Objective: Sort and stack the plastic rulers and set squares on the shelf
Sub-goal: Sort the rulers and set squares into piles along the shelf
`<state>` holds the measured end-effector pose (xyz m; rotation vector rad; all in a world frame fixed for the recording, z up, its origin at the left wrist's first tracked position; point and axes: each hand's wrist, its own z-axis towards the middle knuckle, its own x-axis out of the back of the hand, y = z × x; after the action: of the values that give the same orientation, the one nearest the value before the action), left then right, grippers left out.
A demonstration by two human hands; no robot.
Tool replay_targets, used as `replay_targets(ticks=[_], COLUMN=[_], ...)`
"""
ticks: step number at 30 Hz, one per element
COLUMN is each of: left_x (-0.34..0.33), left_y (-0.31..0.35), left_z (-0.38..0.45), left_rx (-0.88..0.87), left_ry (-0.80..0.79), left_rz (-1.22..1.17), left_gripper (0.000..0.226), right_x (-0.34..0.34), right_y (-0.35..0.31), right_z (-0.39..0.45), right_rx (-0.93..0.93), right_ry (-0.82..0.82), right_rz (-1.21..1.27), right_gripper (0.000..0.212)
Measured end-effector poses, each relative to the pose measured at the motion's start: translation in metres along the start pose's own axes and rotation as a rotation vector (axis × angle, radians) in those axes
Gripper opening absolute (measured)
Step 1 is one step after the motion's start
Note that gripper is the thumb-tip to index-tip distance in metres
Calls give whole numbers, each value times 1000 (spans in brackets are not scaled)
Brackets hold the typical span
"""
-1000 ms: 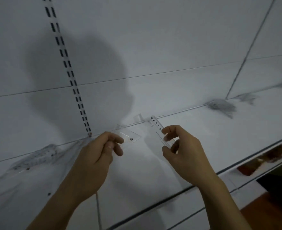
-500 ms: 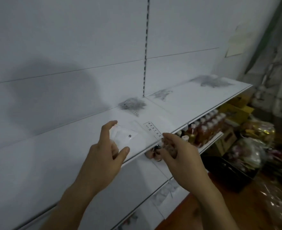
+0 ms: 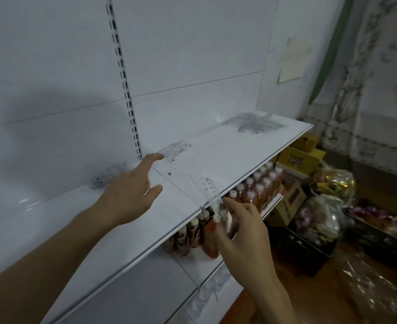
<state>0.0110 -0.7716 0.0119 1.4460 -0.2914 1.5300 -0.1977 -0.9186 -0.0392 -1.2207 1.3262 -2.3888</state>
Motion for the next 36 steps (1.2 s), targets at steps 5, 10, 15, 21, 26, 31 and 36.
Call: replay_targets(ticks=[5, 10, 15, 21, 26, 31, 36], left_x=[-37, -68, -94, -95, -105, -141, -188], left_y=[-19, -42, -44, -49, -27, 15, 52], left_z=[82, 161, 208, 222, 236, 275, 313], left_rx=[61, 137, 161, 209, 244, 221, 186], left_ry=[-53, -53, -18, 11, 50, -21, -175], left_rz=[64, 192, 388, 446, 380, 319, 332], left_gripper=[57, 60, 71, 56, 52, 57, 55], right_x=[-1, 1, -2, -8, 3, 32, 58], right_y=[17, 32, 59, 84, 107, 153, 192], right_z=[72, 146, 192, 253, 302, 364, 447], right_rx=[56, 88, 36, 94, 112, 135, 216], right_ry=[-103, -144, -174, -189, -203, -183, -192], right_rz=[-51, -35, -30, -1, 3, -60, -160], right_gripper=[57, 54, 50, 45, 41, 33, 31])
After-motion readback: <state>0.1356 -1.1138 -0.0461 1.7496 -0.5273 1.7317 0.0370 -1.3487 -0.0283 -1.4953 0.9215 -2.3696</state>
